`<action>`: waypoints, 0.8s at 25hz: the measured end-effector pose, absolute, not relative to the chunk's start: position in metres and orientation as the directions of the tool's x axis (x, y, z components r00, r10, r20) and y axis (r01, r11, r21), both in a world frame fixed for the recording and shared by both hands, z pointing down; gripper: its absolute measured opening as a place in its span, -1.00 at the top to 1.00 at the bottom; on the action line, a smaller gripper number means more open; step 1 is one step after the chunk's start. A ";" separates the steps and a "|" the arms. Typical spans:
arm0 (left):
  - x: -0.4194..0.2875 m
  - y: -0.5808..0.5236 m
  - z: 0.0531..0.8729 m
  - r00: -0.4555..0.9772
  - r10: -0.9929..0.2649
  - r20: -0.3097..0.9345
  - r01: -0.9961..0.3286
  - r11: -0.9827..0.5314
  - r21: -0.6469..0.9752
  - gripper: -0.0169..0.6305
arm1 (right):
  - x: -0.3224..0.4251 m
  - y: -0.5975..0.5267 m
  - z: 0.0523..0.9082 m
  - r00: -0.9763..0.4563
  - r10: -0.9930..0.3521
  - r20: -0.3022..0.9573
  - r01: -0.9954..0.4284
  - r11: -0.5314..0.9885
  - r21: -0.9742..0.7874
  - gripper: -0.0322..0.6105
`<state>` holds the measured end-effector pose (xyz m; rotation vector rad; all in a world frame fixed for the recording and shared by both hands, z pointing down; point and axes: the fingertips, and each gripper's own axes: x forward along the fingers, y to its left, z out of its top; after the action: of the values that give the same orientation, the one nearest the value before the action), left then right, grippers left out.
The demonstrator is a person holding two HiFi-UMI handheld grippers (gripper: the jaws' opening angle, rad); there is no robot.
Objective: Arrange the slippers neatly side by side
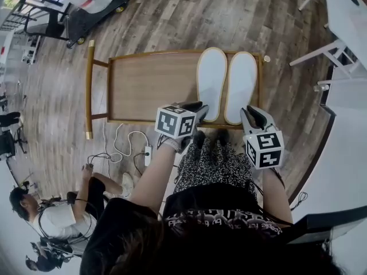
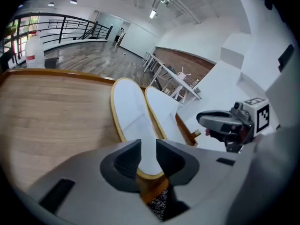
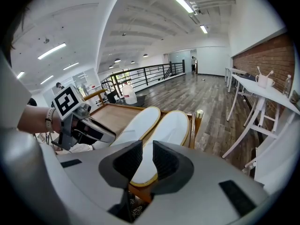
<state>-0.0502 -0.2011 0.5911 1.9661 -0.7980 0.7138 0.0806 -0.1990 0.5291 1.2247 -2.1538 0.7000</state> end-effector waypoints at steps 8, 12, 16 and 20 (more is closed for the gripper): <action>-0.046 -0.202 0.610 0.611 -0.239 0.755 -0.769 -0.407 0.493 0.64 | 0.082 -0.198 0.528 -0.428 -0.589 0.686 -0.880 0.444 -0.168 0.69; -0.048 -0.206 0.593 0.598 -0.296 0.744 -0.780 -0.427 0.457 0.64 | 0.083 -0.199 0.525 -0.423 -0.598 0.681 -0.883 0.439 -0.163 0.69; -0.038 -0.234 0.563 0.618 -0.401 0.676 -0.760 -0.524 0.384 0.64 | 0.081 -0.209 0.523 -0.420 -0.609 0.672 -0.885 0.440 -0.154 0.69; 0.005 -0.238 0.583 0.697 -0.271 0.663 -0.678 -0.548 0.489 0.69 | 0.078 -0.214 0.522 -0.422 -0.614 0.667 -0.884 0.440 -0.154 0.69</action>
<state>0.0050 -0.2376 0.5832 2.1388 -0.7224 0.6801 0.0775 -0.2138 0.5217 1.2553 -2.1706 0.6777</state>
